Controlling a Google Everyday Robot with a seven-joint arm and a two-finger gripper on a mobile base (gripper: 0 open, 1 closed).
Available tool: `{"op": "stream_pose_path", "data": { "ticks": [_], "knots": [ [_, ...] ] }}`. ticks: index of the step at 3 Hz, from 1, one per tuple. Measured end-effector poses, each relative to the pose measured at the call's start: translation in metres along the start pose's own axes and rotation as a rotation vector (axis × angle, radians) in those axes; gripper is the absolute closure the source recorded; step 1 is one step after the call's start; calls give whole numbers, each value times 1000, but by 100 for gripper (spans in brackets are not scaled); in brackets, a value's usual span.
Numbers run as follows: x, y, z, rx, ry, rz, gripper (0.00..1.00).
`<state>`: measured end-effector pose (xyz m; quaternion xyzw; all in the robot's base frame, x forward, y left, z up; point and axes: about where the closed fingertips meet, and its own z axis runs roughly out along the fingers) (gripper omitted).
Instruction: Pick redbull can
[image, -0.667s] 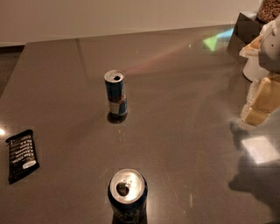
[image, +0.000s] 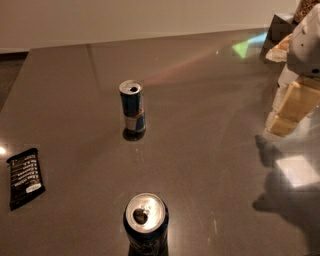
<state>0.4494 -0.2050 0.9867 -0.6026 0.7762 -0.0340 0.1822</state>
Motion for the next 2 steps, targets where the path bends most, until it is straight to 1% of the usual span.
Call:
{"op": "stream_pose_path", "data": {
  "ticks": [1,2],
  "knots": [
    [-30,-12,9,-1,-71,0,0],
    [-77,-22,25,-5,-153,-11,0]
  ]
}}
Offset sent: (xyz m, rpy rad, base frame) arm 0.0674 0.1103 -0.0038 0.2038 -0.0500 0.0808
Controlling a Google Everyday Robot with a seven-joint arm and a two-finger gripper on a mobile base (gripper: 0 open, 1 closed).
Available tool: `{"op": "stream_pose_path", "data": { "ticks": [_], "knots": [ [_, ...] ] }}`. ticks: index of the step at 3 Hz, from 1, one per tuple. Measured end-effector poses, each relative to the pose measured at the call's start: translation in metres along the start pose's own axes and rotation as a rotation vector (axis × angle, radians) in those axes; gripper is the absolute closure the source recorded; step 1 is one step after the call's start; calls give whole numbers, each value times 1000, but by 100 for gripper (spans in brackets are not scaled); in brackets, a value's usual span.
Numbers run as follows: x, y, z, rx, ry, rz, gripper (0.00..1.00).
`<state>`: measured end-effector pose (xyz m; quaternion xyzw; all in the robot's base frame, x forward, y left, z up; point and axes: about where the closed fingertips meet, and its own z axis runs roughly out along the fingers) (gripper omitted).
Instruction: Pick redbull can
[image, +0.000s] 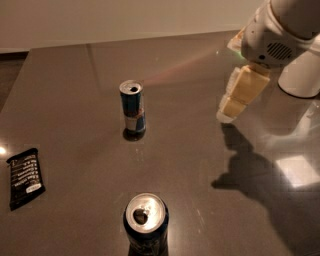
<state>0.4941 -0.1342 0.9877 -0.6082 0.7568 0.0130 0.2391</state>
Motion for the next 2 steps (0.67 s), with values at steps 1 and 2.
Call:
{"op": "stream_pose_path", "data": {
  "ticks": [1,2],
  "knots": [
    [-35,2,24,-16,-51,-11,0],
    [-69,8,53,-37,-99,-26,0]
  ]
}}
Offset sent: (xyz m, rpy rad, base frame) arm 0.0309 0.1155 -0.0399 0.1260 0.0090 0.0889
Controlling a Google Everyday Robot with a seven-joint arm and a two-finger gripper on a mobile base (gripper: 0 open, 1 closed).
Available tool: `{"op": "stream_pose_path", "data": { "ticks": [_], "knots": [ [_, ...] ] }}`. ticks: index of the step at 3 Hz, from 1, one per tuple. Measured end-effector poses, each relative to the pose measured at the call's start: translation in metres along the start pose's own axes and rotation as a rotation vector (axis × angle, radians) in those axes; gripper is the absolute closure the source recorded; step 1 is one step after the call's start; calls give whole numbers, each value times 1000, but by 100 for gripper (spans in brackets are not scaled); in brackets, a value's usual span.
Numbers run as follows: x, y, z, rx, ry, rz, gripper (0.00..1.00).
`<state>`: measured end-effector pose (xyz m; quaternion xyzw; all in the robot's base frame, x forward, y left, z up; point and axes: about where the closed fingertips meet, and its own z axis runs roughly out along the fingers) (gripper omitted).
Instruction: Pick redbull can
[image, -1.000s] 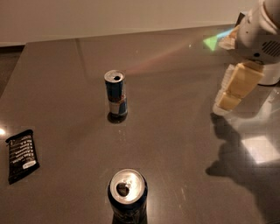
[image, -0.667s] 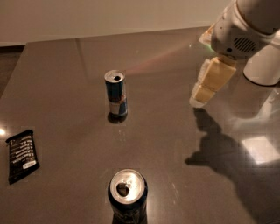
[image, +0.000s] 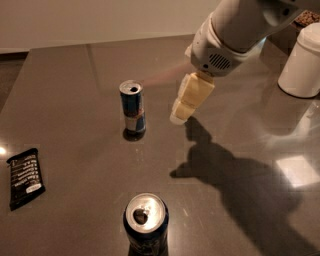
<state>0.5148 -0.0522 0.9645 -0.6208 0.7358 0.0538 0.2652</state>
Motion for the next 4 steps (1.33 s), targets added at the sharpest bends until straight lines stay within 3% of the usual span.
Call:
{"op": "stream_pose_path", "data": {
  "ticks": [2,4],
  "knots": [
    [-37,3,47,-18,-73,-33,0],
    [-60,-9,74,-1,-132,-32,0]
  ]
}}
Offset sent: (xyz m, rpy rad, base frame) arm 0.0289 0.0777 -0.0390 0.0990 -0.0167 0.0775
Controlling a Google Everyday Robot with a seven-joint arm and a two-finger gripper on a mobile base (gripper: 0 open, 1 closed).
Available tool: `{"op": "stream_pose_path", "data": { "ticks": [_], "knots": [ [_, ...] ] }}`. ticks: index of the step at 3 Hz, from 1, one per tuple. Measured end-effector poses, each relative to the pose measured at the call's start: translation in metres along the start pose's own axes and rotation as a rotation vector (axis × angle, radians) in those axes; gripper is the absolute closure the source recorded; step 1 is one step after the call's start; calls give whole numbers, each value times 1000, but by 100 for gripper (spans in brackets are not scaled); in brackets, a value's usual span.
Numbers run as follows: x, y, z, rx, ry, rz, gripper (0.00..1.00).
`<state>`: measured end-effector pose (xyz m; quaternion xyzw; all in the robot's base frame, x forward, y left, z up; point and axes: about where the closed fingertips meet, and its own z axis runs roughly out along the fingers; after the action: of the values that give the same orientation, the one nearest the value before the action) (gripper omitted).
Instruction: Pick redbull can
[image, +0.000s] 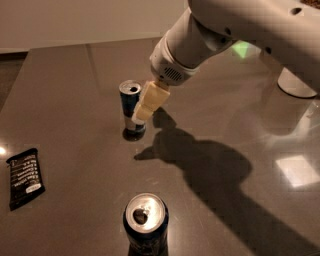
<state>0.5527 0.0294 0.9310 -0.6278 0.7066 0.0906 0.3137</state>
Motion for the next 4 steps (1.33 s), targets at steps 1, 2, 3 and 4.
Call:
{"op": "stream_pose_path", "data": {
  "ticks": [1,2,3,4],
  "knots": [
    [-6,-1,9,-17,-21,-1,0],
    [-11,0,13,-40,-36,-8,15],
    [-13,1,14,-55,-50,-12,46],
    [-13,1,11,-61,-57,-13,69]
  ]
}}
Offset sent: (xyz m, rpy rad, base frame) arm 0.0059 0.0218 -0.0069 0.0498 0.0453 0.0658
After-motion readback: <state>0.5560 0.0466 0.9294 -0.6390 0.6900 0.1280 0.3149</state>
